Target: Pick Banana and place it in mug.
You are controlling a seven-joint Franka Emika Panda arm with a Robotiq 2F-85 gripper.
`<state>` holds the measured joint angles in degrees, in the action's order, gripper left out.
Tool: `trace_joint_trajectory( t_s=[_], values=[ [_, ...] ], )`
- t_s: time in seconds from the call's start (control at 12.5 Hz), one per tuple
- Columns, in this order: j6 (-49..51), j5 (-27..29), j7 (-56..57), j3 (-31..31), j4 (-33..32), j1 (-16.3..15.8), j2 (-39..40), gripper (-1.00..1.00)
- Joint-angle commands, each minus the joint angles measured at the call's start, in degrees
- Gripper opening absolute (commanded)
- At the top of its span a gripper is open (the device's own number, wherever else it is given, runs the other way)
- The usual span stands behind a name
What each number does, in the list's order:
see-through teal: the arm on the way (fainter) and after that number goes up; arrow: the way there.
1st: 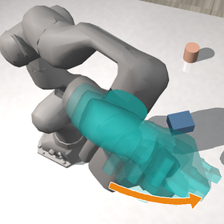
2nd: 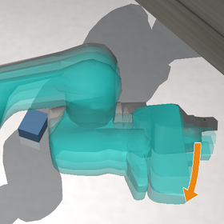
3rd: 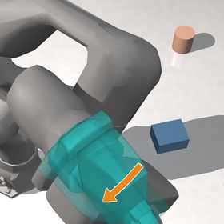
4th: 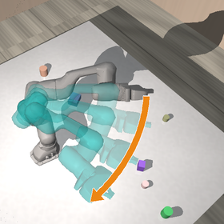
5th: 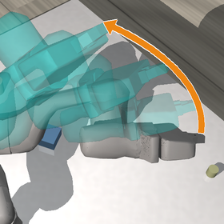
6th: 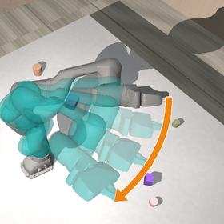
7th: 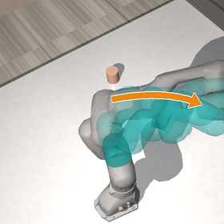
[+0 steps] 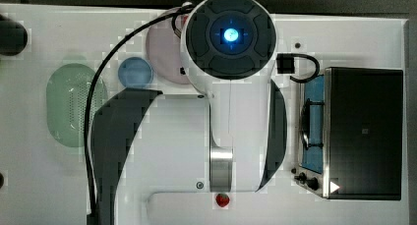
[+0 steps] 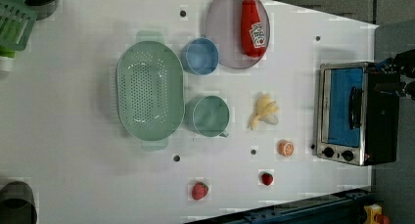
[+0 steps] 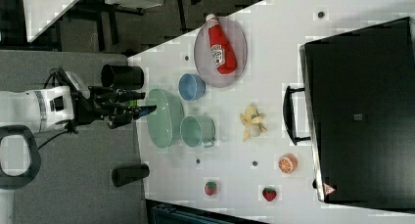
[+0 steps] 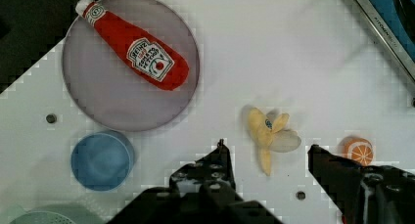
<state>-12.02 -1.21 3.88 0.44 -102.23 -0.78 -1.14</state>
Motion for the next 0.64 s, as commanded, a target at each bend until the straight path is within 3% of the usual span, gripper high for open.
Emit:
trace_joint_trajectory(
  t_s=[0.08,0.24,0.64],
  values=[
    [7.39,0.08,-2.2,1.54,-10.99,2.18,-17.21,0.59],
    [6.83,0.08,-1.93,1.49,-12.55,2.16,-16.97,0.98],
    [-5.5,0.08,12.66,1.4,-23.43,2.12,-12.68,1.0]
  ],
)
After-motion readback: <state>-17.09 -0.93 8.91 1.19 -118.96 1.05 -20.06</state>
